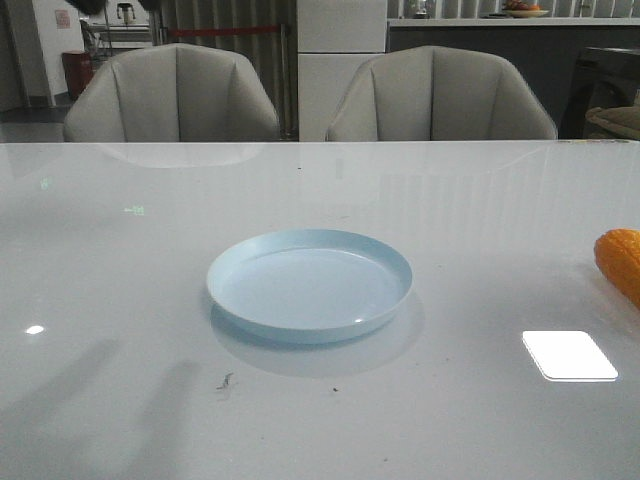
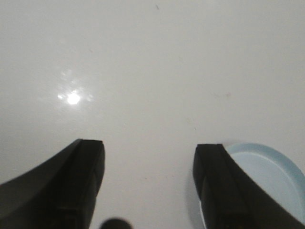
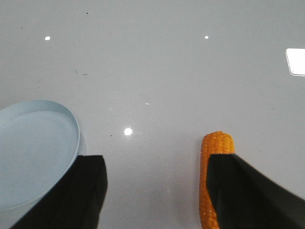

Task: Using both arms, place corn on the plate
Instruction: 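Open the left gripper and lift it away from the plate, then grasp the orange corn cob with the right gripper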

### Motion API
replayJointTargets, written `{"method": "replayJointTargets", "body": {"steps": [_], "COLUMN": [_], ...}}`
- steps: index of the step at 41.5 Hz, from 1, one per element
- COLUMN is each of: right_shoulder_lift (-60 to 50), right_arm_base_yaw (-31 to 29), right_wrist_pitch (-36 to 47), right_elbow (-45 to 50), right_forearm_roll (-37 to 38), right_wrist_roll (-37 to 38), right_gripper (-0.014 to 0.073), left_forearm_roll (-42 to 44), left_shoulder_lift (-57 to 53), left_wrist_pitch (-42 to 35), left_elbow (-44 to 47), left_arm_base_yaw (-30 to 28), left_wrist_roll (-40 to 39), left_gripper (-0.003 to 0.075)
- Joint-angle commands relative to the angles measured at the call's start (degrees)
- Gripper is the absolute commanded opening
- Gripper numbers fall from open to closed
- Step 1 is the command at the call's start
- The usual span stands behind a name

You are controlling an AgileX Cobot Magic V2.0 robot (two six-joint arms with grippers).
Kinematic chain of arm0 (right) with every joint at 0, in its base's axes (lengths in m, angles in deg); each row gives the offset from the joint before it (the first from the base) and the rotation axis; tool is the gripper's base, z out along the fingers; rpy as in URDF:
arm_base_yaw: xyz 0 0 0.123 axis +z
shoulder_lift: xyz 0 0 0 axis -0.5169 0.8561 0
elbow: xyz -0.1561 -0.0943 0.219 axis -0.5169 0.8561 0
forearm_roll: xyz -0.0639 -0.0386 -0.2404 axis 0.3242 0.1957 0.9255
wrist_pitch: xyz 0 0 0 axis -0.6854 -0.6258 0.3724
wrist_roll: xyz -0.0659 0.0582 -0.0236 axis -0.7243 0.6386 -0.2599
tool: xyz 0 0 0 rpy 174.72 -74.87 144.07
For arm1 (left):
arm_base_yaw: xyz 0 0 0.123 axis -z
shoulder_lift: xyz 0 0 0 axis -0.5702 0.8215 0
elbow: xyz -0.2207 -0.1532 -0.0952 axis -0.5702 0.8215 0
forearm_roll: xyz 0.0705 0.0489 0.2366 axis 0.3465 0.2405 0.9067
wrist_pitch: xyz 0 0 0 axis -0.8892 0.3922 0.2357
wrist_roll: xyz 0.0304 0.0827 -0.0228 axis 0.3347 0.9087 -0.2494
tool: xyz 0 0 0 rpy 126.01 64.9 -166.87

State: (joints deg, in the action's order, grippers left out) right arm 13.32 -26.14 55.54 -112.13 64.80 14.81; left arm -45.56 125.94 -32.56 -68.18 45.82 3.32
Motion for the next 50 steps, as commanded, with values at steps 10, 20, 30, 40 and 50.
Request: {"method": "replayJointTargets", "body": {"steps": [10, 20, 30, 40, 50], "right_shoulder_lift": [-0.66, -0.66, -0.66, -0.07, 8.16], "right_arm_base_yaw": [-0.01, -0.12, -0.12, -0.55, -11.04], "right_wrist_pitch": [4.27, 1.44, 0.52, -2.36, -12.29], "right_elbow": [-2.14, -2.14, -2.14, -3.76, -16.77], "right_forearm_roll": [-0.45, -0.45, -0.45, -0.45, -0.34], "right_wrist_roll": [-0.33, -0.33, -0.33, 0.28, 4.79], "right_gripper": [0.055, 0.055, 0.055, 0.055, 0.055], "left_forearm_roll": [2.15, 0.74, 0.33, 0.43, -3.68], "left_shoulder_lift": [-17.29, -30.02, -42.87, -49.32, -49.54], "left_wrist_pitch": [-3.47, -13.6, -25.71, -28.87, -28.98], "left_elbow": [6.08, 27.81, 49.83, 57.86, 57.86], "left_arm_base_yaw": [-15.22, -20.71, -16.36, -15.69, -13.57], "left_wrist_roll": [0.89, 3.34, 8.24, 8.24, 8.24], "left_gripper": [0.0456, 0.0456, 0.0456, 0.0456, 0.0456]}}
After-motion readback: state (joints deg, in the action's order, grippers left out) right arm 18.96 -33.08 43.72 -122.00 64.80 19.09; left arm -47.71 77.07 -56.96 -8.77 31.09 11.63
